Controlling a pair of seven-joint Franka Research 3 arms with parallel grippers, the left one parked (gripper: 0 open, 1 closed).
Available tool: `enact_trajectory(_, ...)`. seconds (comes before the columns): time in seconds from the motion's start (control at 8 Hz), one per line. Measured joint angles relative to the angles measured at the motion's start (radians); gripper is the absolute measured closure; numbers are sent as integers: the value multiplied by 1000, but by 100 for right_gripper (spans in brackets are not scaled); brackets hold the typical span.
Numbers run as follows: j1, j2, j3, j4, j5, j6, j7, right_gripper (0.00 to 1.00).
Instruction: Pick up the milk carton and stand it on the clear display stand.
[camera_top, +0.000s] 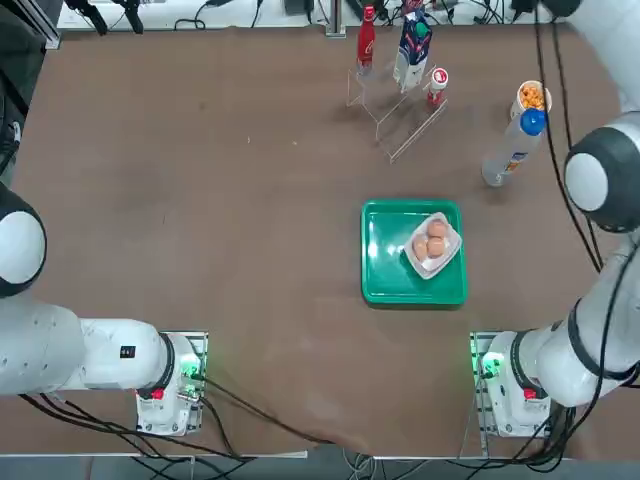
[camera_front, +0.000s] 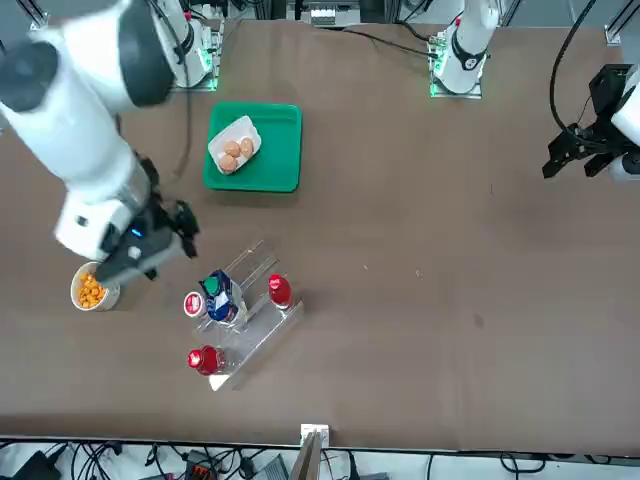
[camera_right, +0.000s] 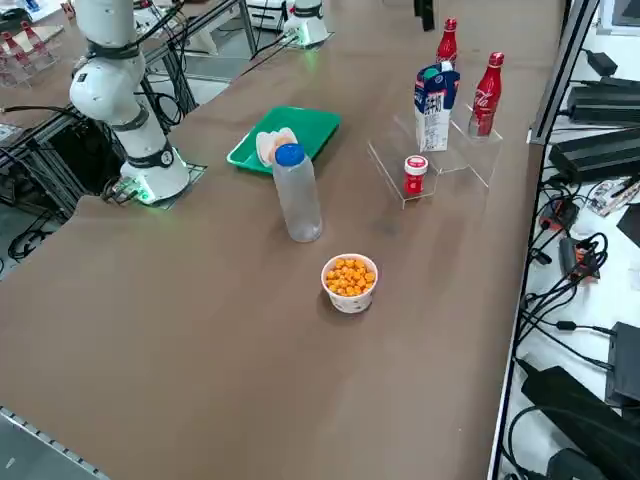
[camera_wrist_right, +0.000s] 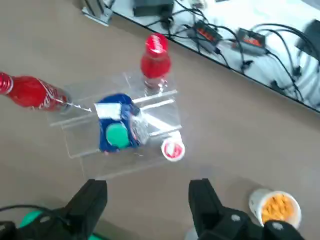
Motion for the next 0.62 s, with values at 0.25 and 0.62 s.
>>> enact_trajectory(0.25,-4,-71,-70,-5,-2,-139,31,0)
enact_trajectory(0.62,-41,-198,-122,-141,-2,-165,29,0)
